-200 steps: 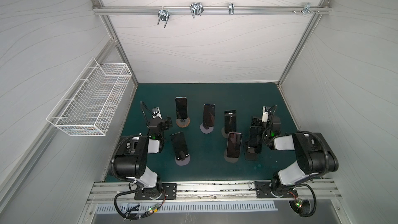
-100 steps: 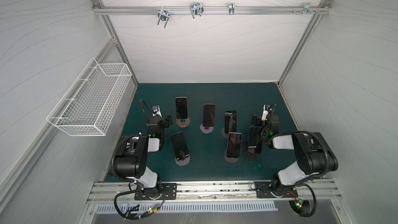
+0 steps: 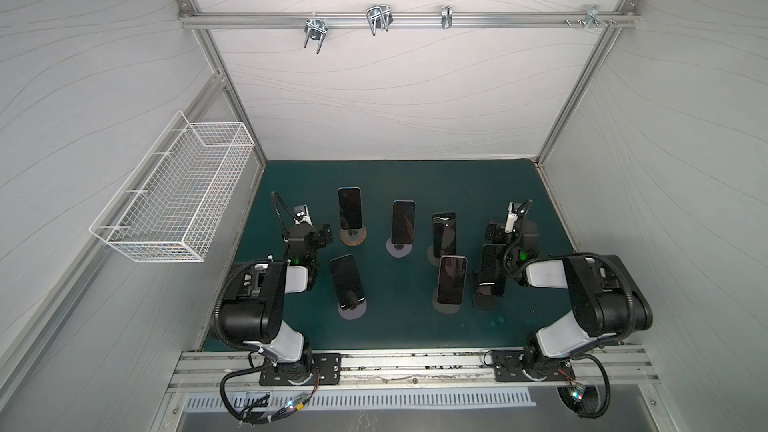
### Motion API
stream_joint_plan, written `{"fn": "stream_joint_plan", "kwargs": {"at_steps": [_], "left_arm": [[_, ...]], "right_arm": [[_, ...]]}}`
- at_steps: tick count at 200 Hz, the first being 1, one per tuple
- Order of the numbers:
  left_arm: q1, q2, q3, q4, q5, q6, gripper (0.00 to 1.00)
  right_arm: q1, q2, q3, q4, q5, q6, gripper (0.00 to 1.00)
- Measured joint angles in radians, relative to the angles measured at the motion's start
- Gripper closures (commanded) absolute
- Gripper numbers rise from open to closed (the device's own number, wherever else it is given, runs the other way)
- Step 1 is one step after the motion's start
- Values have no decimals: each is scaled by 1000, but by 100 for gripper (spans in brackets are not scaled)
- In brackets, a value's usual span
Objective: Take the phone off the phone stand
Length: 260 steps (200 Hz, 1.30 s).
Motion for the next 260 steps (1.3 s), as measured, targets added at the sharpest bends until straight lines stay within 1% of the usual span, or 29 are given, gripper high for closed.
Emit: {"fn": "stream_joint_plan", "kwargs": {"at_steps": [21, 59, 88, 100, 119, 134, 136, 146, 169, 195, 209, 221, 244, 260], "left_arm": [[0, 0, 0, 0, 0, 0, 0], [0, 0, 0, 0, 0, 0, 0], [0, 0, 0, -3, 5, 0, 0], [8, -3, 8, -33, 19, -1, 0], [34, -22, 48, -133, 70, -14, 0], [73, -47, 98, -217, 119, -28, 0], [79, -51, 108, -233, 130, -30, 0], [109, -67, 156, -309, 164, -35, 0], [151, -95, 287, -504, 214, -11, 0], [158, -106, 444, -728, 237, 58, 0], [161, -108, 503, -820, 238, 89, 0], [168, -116, 520, -869, 245, 105, 0], [200, -128, 505, -937, 260, 122, 0], [227, -133, 466, -952, 265, 126, 0]], "right_arm": [[-16, -44, 24, -104, -11, 5, 1], [-79, -225, 136, -306, -72, 32, 1], [-84, -333, 226, -451, -100, 32, 1], [-84, -376, 255, -510, -108, 38, 1], [-84, -449, 309, -629, -97, 76, 1], [-84, -504, 371, -754, -48, 167, 1], [-85, -513, 381, -776, -38, 195, 1], [-92, -549, 411, -835, -18, 241, 1], [-124, -627, 459, -957, -31, 309, 1], [-131, -633, 547, -1090, -66, 335, 1], [-110, -621, 599, -1158, -79, 335, 1], [-77, -608, 635, -1204, -80, 335, 1], [21, -573, 704, -1287, -82, 335, 1], [118, -540, 749, -1339, -70, 337, 1]]}}
